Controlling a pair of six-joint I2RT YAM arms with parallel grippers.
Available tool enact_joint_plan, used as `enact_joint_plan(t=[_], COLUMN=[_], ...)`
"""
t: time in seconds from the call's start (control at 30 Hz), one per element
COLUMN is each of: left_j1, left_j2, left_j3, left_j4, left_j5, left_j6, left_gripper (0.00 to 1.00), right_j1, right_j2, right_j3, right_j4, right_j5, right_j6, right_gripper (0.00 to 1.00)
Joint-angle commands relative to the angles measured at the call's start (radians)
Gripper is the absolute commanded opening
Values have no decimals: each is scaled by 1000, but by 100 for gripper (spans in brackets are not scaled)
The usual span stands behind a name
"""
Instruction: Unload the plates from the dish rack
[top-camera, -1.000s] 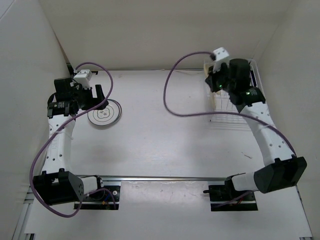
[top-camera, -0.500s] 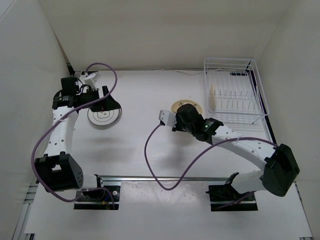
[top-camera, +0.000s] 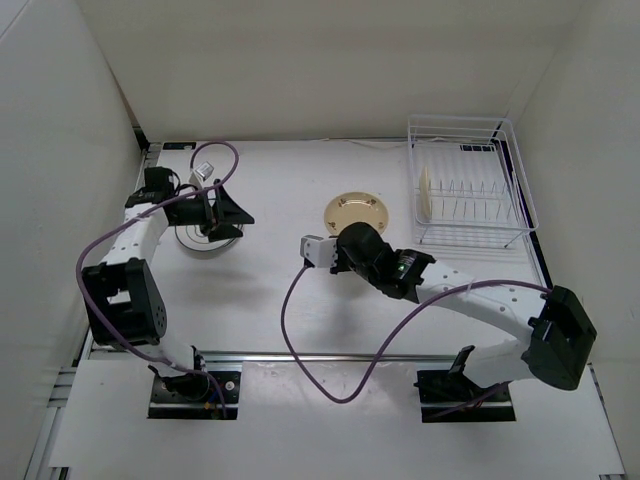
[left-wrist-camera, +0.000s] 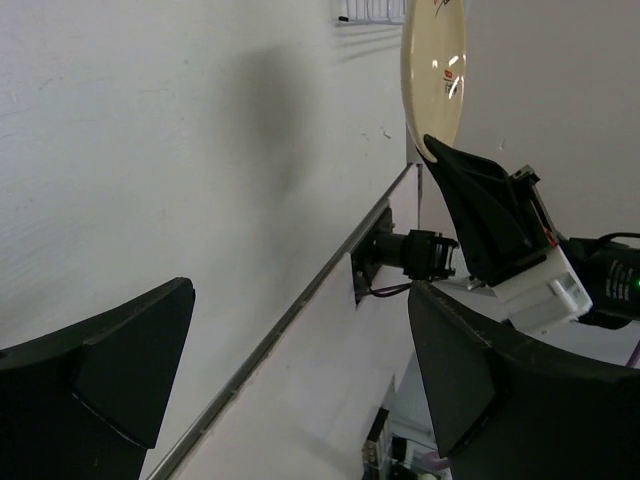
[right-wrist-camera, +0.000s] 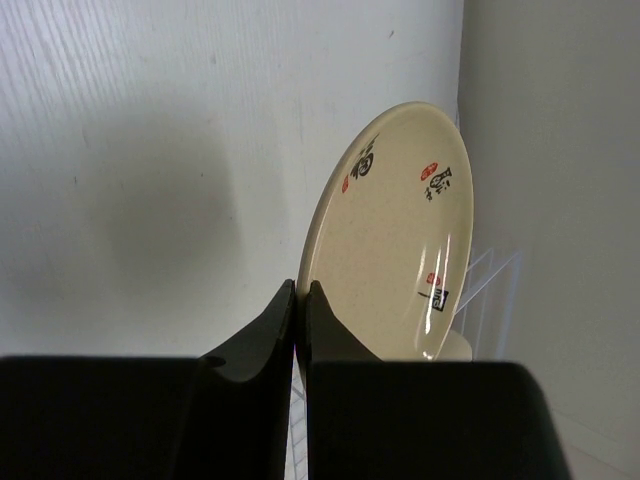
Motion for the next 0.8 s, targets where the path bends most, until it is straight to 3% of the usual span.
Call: enact_joint_plan(t=[0.0,0.3,0.77], left_j1=[-3,-3,-111], left_j2=[13,109,244], left_j3=[19,103,253], left_j4=[41,60,69], left_j5=[73,98,151], left_j6=[-36,-91,-118], left_gripper=[99,99,99], right_j1=[30,111,160], right_j2=[5,97,234], right_j3=[97,224,316], right_j4=[62,30,12], right_j5=[6,-39,-68], right_j6=[46,129,180], right_gripper=[0,0,0])
